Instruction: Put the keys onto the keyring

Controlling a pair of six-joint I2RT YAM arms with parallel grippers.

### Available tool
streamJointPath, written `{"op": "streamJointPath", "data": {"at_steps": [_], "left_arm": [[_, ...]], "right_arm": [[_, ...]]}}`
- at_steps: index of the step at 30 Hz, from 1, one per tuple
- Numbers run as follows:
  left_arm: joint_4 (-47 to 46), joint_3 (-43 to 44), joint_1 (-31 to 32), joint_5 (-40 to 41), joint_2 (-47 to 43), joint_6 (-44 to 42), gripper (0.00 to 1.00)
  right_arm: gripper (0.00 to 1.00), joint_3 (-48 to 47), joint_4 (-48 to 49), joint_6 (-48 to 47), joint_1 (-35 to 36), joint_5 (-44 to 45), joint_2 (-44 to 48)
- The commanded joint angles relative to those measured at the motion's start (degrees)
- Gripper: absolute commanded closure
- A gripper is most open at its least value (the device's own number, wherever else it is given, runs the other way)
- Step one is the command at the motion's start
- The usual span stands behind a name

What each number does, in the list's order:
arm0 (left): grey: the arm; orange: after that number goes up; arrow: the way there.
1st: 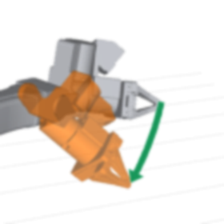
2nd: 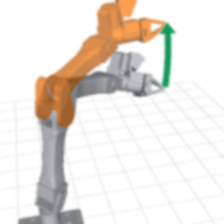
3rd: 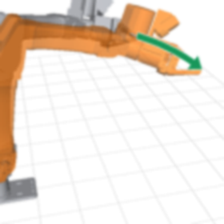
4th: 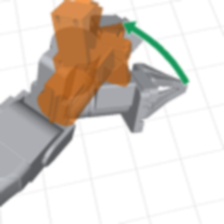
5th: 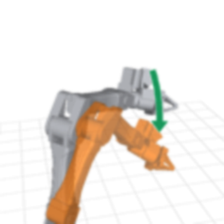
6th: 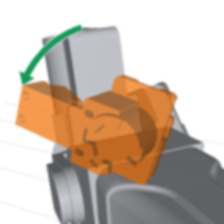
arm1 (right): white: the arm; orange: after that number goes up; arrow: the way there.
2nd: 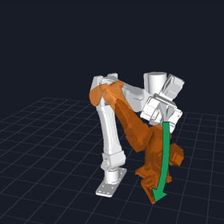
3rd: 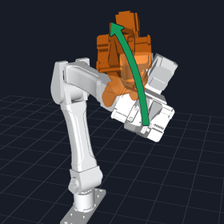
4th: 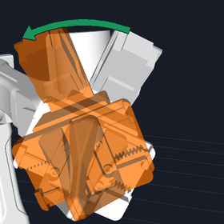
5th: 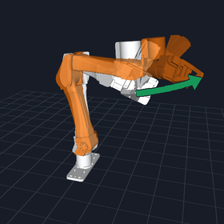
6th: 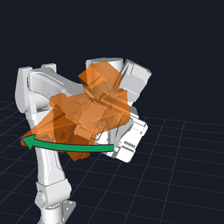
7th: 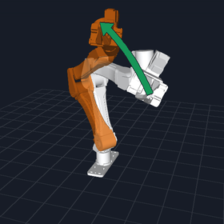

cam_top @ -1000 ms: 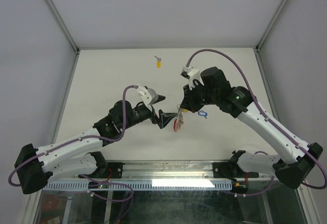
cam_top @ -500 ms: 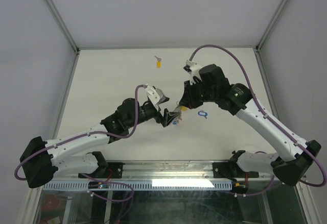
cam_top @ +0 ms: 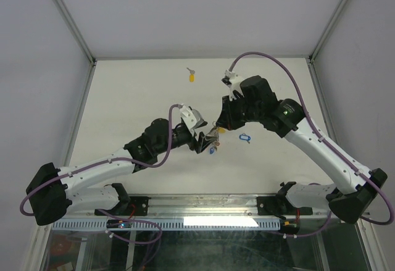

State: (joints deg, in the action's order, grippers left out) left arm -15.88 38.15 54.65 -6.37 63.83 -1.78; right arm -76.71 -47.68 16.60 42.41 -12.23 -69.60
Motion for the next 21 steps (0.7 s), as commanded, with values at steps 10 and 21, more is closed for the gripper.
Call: {"op": "streamJointPath", "data": {"at_steps": [10, 21], "left_arm": [[0.07, 2.27, -0.23, -2.00, -5.58, -0.57, 0.28], [0.82, 3.24, -0.25, -2.68, -4.96, -1.22, 0.49]], "right_arm": [[1.00, -2.25, 0.49, -3.55, 0.04, 1.29, 1.61], [1.00, -1.34, 1.11, -11.07, 0.04, -3.49, 2.84]]}}
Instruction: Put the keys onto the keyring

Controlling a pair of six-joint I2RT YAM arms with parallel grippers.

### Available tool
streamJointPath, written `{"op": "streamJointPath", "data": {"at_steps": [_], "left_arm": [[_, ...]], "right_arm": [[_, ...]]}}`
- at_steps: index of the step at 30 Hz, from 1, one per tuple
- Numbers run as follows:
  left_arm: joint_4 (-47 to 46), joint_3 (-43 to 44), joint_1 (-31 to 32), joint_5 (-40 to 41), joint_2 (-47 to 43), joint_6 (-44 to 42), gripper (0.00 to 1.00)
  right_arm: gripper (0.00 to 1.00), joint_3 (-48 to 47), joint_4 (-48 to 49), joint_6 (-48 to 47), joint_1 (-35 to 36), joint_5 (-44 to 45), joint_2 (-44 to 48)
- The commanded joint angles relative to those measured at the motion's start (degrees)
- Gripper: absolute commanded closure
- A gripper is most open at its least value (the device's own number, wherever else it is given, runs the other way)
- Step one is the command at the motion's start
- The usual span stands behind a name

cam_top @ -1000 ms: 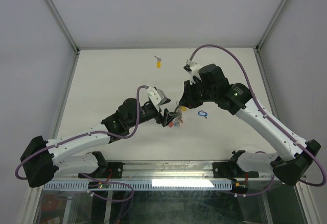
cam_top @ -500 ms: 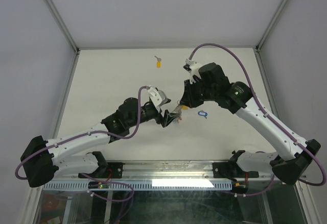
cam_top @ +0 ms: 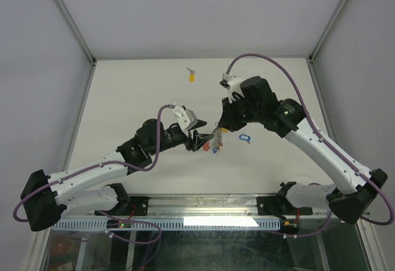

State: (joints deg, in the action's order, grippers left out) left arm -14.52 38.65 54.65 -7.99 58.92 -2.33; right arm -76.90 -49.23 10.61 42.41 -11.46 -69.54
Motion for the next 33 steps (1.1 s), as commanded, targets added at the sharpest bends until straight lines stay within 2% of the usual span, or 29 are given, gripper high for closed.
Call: {"op": "streamJointPath", "data": {"at_steps": [1, 6, 7, 11, 14, 17, 24, 26, 29, 33], "left_arm": [[-0.27, 2.99, -0.25, -1.06, -0.14, -0.85, 0.50], [1.66, 4.23, -0.34, -1.94, -1.63, -1.92, 0.57], [1.86, 4.24, -0.34, -1.92, -2.06, -1.78, 0.55], [2.95, 4.33, -0.34, -1.84, -3.50, -0.08, 0.35], [2.73, 3.73, -0.34, -2.42, -4.01, 0.09, 0.33], [4.44, 3.73, -0.34, -5.63, -4.21, -4.05, 0.34], [4.00, 2.87, -0.34, -15.88, -3.39, -14.79, 0.47], [3.57, 2.15, -0.34, -18.80, -3.22, -18.14, 0.48], [3.76, 2.33, -0.34, -19.72, -2.07, -20.38, 0.49], [6.51, 4.06, -0.34, -20.72, 0.46, -21.44, 0.56]], "right_arm": [[1.00, -0.63, 3.03, -6.73, 0.04, -5.54, 3.61], [1.00, 4.50, 7.17, -14.89, 0.04, -7.70, 8.20], [1.00, 6.05, 8.51, -16.33, 0.04, -8.07, 9.42], [1.00, 13.73, 17.26, -19.08, 0.19, -7.74, 15.57], [1.00, 18.15, 20.98, -23.36, 0.30, -9.44, 19.46], [1.00, 19.98, 21.39, -29.31, 0.39, -10.40, 21.25], [1.00, 20.25, 17.71, -44.58, 0.39, -17.89, 21.65], [1.00, 20.18, 17.14, -48.15, 0.39, -18.79, 21.33], [1.00, 20.57, 17.47, -52.31, 0.39, -20.50, 21.14], [1.00, 21.12, 19.29, -54.20, 0.39, -21.81, 21.08]]}}
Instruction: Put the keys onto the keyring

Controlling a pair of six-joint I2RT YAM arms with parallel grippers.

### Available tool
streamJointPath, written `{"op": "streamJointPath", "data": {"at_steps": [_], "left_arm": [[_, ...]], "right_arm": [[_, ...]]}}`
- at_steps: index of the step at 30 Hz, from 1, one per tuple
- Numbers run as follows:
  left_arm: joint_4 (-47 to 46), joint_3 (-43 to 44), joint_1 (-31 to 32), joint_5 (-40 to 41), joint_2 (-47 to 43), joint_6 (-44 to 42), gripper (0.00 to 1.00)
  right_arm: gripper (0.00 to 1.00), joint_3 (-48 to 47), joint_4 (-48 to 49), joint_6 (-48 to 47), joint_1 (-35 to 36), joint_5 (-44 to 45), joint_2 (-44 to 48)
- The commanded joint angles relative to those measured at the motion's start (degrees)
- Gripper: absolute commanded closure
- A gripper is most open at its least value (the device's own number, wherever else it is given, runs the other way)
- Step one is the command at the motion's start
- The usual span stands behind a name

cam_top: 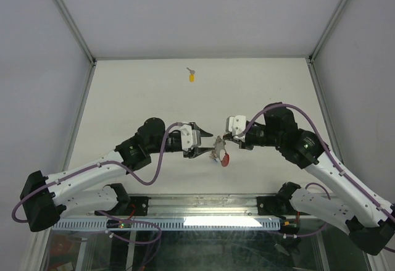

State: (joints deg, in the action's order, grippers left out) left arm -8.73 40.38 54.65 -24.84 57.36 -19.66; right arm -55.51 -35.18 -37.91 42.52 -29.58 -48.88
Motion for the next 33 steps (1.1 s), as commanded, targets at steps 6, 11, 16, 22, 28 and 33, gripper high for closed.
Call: {"op": "streamJointPath", "data": {"at_steps": [6, 11, 16, 22, 28, 33], "left_arm": [[0.89, 3.77, -0.32, -2.60, 4.15, -1.95, 0.74], [-0.11, 4.02, -0.33, -2.13, 4.52, -0.20, 0.73], [-0.61, 4.14, -0.34, -1.34, 4.49, 0.80, 0.73], [-0.80, 4.14, -0.34, 0.41, 4.64, 1.76, 0.70], [-0.64, 4.54, -0.34, 1.82, 5.02, 2.26, 0.73], [0.36, 5.34, -0.24, 3.07, 5.77, 2.27, 0.78]], "right_arm": [[1.00, 1.14, 8.79, -5.61, 0.28, -5.48, 0.52], [1.00, 1.46, 9.28, -5.69, 0.37, -6.04, -0.35], [1.00, 1.32, 9.68, -4.72, 0.41, -5.01, -1.36], [1.00, 1.35, 10.09, -3.76, 0.44, -3.75, -1.86], [1.00, 1.33, 9.83, -3.70, 1.76, -2.35, -2.39], [1.00, 1.23, 9.73, -3.66, 1.95, -1.45, -2.68]]}}
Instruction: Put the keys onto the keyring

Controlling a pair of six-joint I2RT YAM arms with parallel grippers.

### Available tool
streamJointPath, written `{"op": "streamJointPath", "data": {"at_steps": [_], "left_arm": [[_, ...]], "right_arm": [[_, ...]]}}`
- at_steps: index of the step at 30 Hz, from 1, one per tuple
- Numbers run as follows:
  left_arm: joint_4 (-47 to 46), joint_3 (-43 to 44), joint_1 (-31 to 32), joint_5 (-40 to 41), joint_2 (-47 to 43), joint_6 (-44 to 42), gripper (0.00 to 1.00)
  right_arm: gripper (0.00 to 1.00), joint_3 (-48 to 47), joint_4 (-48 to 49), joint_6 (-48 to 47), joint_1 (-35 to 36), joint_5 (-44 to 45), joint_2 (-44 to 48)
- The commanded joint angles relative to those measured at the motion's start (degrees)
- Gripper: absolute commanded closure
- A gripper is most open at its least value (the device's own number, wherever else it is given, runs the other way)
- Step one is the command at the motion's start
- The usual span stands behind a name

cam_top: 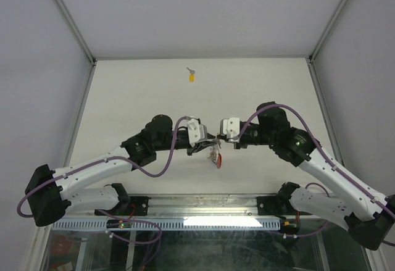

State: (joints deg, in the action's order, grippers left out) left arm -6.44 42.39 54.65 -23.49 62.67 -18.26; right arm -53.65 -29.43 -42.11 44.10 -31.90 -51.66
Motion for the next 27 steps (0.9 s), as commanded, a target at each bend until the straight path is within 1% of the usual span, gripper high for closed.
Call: {"op": "streamJointPath", "data": {"at_steps": [1, 5, 7, 12, 13, 21, 22, 26, 27], "left_arm": [[-1.62, 3.53, -0.25, 1.85, 0.65, 0.86, 0.79], [-1.22, 3.97, -0.24, 2.26, 1.02, 0.86, 0.82], [-1.27, 4.01, -0.25, 2.35, 1.12, 0.78, 0.85], [-0.67, 4.11, -0.21, 2.52, 1.35, 0.58, 0.99], [-0.35, 4.10, -0.23, 2.75, 1.39, 0.47, 1.00], [3.44, 5.05, -0.25, 3.90, 2.16, -3.35, 1.00], [3.68, 5.07, -0.25, 4.07, 2.11, -3.63, 1.00], [2.66, 3.71, -0.25, 4.58, 1.21, -3.70, 1.00], [1.65, 2.84, -0.25, 4.59, 0.84, -3.25, 1.00]], "right_arm": [[1.00, -0.62, 3.95, 0.54, 0.45, 0.88, 0.03], [1.00, -0.67, 4.03, 0.54, 0.71, 0.95, -0.32], [1.00, -0.65, 4.03, 0.54, 0.80, 1.06, -0.45], [1.00, -0.60, 4.11, 0.54, 0.90, 1.15, -0.46], [1.00, -0.58, 4.12, 0.50, 0.90, 1.19, -0.46], [1.00, -0.54, 4.92, 1.32, 0.93, 0.02, -0.55], [0.98, -0.36, 5.05, 1.70, 0.95, 0.09, -0.55], [0.73, 0.48, 5.62, 3.99, 0.91, 0.44, -0.10], [0.69, 0.78, 5.92, 4.57, 0.98, 0.53, 0.22]]}}
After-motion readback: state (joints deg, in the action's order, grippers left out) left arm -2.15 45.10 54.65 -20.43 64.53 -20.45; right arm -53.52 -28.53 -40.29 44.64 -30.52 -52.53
